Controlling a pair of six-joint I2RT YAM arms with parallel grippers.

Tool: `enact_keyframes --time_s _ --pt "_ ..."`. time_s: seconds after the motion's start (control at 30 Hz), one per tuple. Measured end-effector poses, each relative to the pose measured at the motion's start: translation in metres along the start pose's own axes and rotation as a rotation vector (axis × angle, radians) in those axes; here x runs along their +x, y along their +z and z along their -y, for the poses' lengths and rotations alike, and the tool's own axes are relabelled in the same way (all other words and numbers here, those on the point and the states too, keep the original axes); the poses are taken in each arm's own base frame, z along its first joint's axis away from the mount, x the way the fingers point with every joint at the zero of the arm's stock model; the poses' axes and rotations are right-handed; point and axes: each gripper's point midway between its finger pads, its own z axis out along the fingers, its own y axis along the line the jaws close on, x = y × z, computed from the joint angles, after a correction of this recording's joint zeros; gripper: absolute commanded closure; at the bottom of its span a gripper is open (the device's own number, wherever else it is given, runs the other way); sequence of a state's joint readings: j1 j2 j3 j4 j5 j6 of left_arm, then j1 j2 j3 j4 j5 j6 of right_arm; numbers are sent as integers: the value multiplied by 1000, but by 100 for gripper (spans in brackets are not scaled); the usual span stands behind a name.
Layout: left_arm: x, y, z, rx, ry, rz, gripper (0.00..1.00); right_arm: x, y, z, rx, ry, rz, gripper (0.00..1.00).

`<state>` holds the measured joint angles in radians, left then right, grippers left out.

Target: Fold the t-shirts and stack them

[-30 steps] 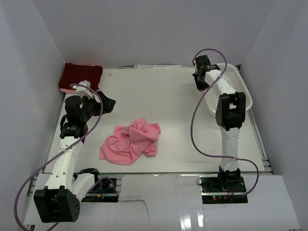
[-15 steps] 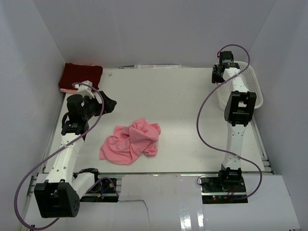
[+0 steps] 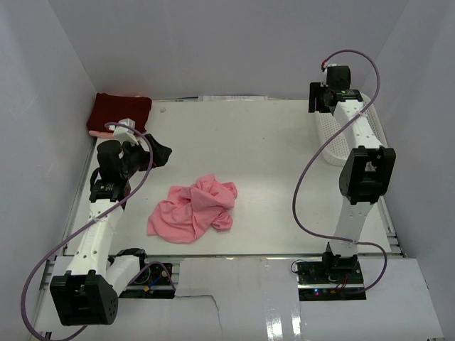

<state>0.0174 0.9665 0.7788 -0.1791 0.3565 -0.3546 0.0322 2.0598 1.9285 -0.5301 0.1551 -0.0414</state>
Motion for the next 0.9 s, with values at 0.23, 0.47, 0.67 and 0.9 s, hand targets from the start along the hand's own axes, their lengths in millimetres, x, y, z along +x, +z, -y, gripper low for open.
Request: enact_keyframes --time_s 0.23,0.47,0.67,0.9 --pt "-2 -2 1 4 3 9 2 -23 -111 -81 -286 17 113 29" --pt "-2 -2 4 19 4 5 2 108 -152 -153 -599 35 -182 27" --pt "5 -4 15 58 -24 -31 2 228 -213 -239 -833 -157 -441 25" --pt "16 -10 21 42 -88 -102 2 250 -253 -261 -948 -179 -435 24"
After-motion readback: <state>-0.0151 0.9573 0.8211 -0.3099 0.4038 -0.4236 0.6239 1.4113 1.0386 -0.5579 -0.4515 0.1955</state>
